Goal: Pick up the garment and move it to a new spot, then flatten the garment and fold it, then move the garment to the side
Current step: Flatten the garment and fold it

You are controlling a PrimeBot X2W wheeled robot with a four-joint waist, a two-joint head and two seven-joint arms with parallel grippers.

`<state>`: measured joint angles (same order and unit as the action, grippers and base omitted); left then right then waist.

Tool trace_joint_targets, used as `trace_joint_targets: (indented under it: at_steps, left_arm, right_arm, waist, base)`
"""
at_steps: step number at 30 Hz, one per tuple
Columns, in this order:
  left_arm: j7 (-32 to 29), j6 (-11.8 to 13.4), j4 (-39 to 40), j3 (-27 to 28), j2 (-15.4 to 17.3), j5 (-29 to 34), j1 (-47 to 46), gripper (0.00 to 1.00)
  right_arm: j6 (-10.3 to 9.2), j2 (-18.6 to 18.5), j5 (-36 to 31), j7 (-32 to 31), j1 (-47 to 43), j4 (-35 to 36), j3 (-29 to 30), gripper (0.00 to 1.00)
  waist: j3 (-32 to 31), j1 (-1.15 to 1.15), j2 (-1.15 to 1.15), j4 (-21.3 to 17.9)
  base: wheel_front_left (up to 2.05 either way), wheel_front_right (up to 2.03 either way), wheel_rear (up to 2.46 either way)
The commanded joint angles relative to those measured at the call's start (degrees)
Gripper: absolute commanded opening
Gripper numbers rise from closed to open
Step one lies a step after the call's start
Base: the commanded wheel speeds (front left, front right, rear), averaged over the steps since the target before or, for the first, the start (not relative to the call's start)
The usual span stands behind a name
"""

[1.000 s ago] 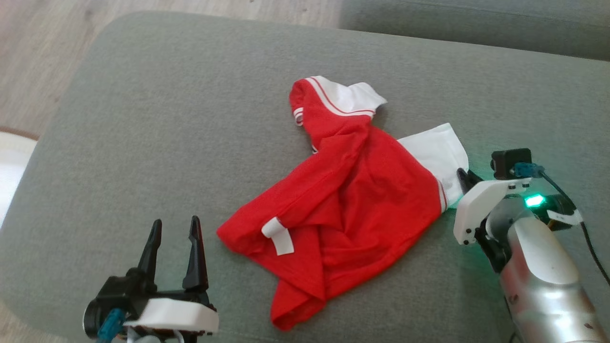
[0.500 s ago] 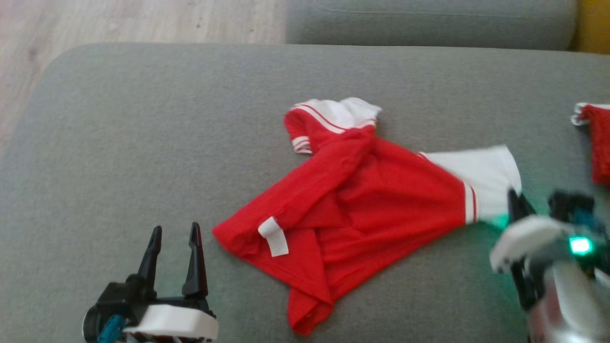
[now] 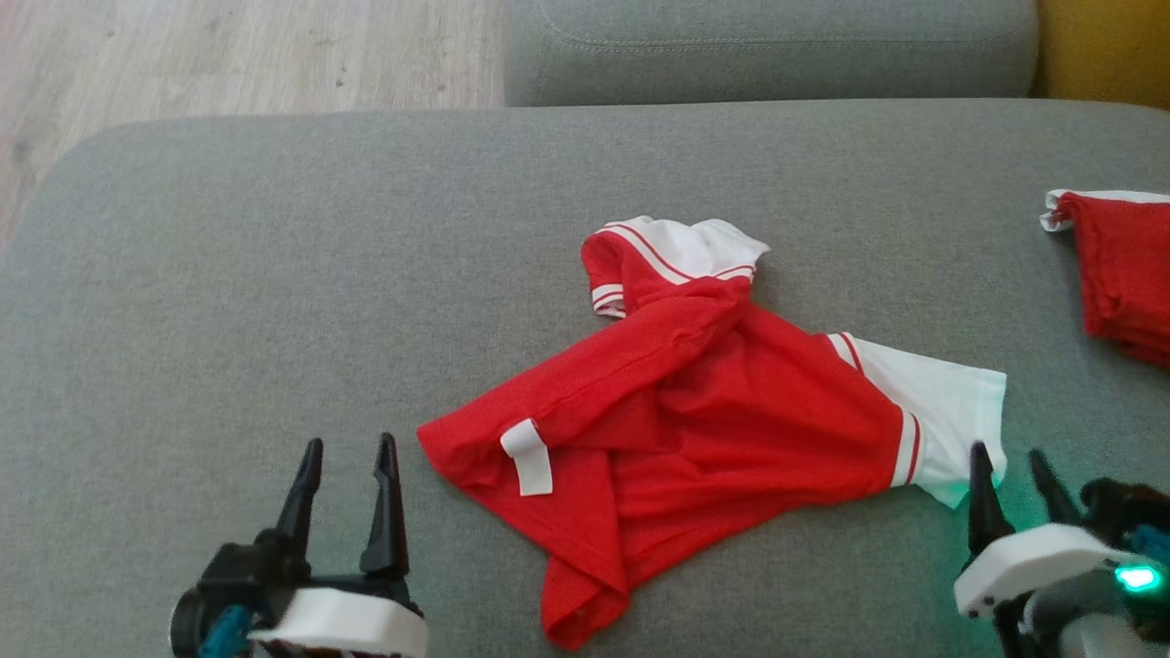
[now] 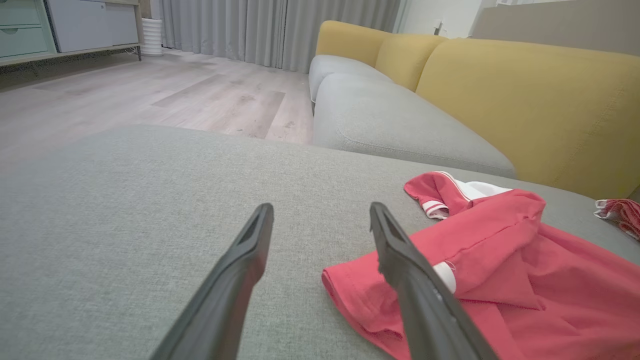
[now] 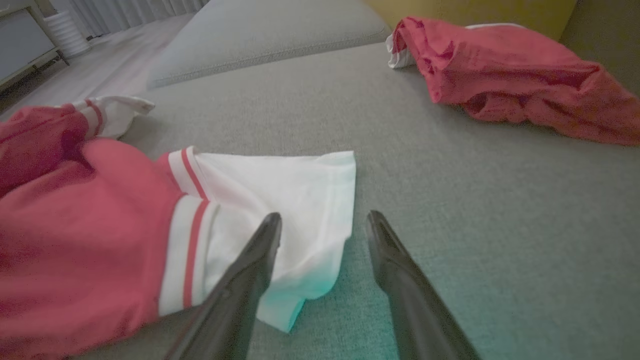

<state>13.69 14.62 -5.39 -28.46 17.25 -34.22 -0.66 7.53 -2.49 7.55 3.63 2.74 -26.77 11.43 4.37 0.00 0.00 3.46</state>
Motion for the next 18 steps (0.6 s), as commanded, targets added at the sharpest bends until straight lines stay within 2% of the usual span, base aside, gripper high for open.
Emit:
trace_joint_targets:
  at_steps: [1, 8, 13, 18]
  left_arm:
    - [0.2, -0.1, 1.3, 1.4, 0.8, 0.3, -1.5, 1.0]
    - [-2.4, -2.0, -0.4, -2.8, 0.2, 1.7, -3.2, 1.0]
    - [-5.7, -3.7, -4.1, -6.9, 0.2, 4.2, -6.4, 1.0]
    - [-7.7, -5.1, -8.9, -8.5, 0.1, 5.6, -10.7, 1.0]
  right_arm:
    - [-0.04, -0.4, 0.0, 0.9, 1.7, 2.6, -1.5, 1.0]
    - [-0.04, -0.4, -0.7, 1.3, 2.3, 10.4, -2.3, 1.0]
    - [-0.04, -0.4, -0.4, 0.5, 2.4, 14.4, -3.8, 1.0]
    - [-0.04, -0.4, -0.3, -0.5, 2.9, 16.9, -5.2, 1.0]
  waist:
    - [-0.2, 0.0, 0.0, -0.2]
    - [-0.5, 0.0, 0.0, -0.7]
    - [0.5, 0.0, 0.0, -1.0]
    - [2.3, 0.0, 0.0, -1.4]
  base:
    - [0.0, 0.0, 0.0]
    - [0.0, 0.0, 0.0]
    - [0.0, 0.0, 0.0]
    - [0.0, 0.0, 0.0]
